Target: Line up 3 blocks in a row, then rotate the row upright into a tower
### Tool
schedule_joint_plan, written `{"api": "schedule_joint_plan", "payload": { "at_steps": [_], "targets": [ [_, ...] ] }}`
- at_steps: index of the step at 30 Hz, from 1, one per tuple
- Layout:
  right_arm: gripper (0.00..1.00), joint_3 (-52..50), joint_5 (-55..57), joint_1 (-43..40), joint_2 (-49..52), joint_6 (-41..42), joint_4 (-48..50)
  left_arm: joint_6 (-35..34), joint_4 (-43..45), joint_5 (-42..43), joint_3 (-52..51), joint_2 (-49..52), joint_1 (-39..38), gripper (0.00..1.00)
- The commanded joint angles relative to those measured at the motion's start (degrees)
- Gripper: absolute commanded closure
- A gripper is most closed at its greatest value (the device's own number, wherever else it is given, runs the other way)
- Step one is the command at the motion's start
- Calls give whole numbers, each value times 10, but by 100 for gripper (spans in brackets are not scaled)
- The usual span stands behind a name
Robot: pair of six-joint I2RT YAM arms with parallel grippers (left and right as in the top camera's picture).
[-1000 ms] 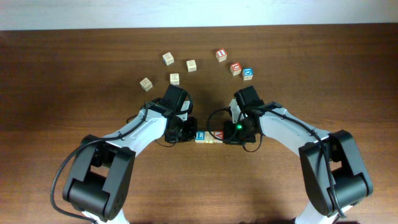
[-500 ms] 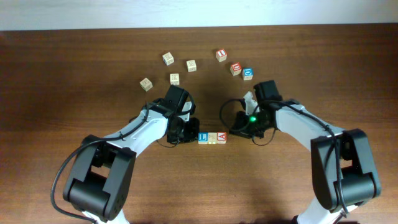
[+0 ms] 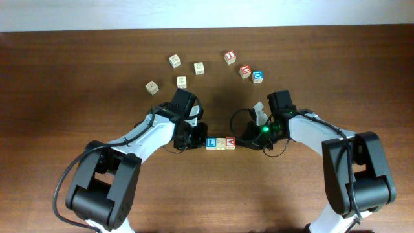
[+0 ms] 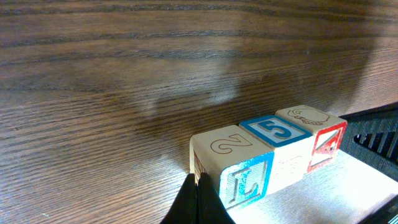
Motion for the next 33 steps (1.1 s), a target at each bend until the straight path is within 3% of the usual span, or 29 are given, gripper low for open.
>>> {"api": "schedule_joint_plan", "payload": {
  "at_steps": [1, 10, 20, 33],
  "targets": [
    [96, -3, 3, 4, 6, 5, 2, 12, 0, 8, -3, 4, -2, 100],
    [96, -2, -12, 23, -6, -13, 15, 12, 1, 9, -3, 4, -2, 100],
    [96, 26, 66, 105, -46, -17, 10, 12, 1, 9, -3, 4, -2, 100],
    [96, 92, 67, 167, -47, 1, -16, 12, 2, 8, -3, 4, -2, 100]
  ]
}}
